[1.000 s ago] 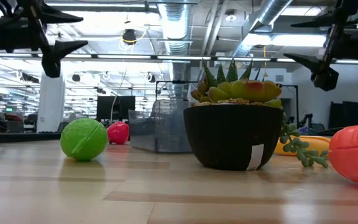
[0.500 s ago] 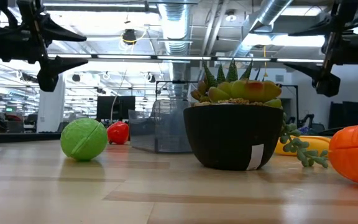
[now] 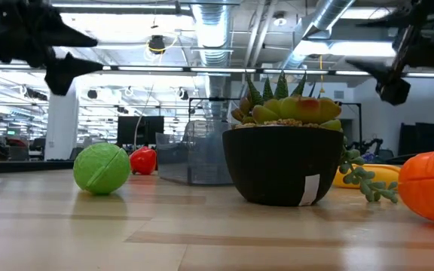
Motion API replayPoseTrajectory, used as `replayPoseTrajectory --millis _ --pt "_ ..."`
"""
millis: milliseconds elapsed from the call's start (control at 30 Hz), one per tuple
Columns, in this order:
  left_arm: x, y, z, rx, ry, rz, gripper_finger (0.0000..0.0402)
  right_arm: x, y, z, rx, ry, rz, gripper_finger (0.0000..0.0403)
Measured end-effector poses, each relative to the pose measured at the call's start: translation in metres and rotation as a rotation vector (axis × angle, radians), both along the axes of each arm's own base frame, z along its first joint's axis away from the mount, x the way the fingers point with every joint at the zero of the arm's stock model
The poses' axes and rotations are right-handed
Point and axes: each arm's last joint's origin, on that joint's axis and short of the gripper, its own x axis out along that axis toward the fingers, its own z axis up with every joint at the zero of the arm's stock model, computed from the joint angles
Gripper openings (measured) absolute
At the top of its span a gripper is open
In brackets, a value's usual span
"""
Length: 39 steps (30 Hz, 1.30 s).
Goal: Pick and placing Produce into tupperware
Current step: Put the red apple into the black bin
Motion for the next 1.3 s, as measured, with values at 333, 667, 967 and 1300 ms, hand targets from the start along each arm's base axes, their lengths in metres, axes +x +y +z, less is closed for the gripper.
replayPoseTrajectory --millis 333,667,967,1300 --pt "0.032 0.006 0.040 0.276 0.294 0.173 0.0227 0.025 0.003 0.046 -0.239 0.164 -0.011 0.0303" --pt "0.034 0.021 0.078 0.544 0.626 0.388 0.0227 0.036 -0.008 0.102 -0.432 0.633 -0.075 0.0303" --pt "0.032 0.038 0.068 0.390 0.750 0.252 0.0227 0.013 -0.015 0.133 -0.458 0.806 -0.102 0.0303" --pt "0.057 0.089 0.030 0.113 0.934 0.131 0.0228 0.008 -0.014 0.140 -0.416 0.809 -0.077 0.0303"
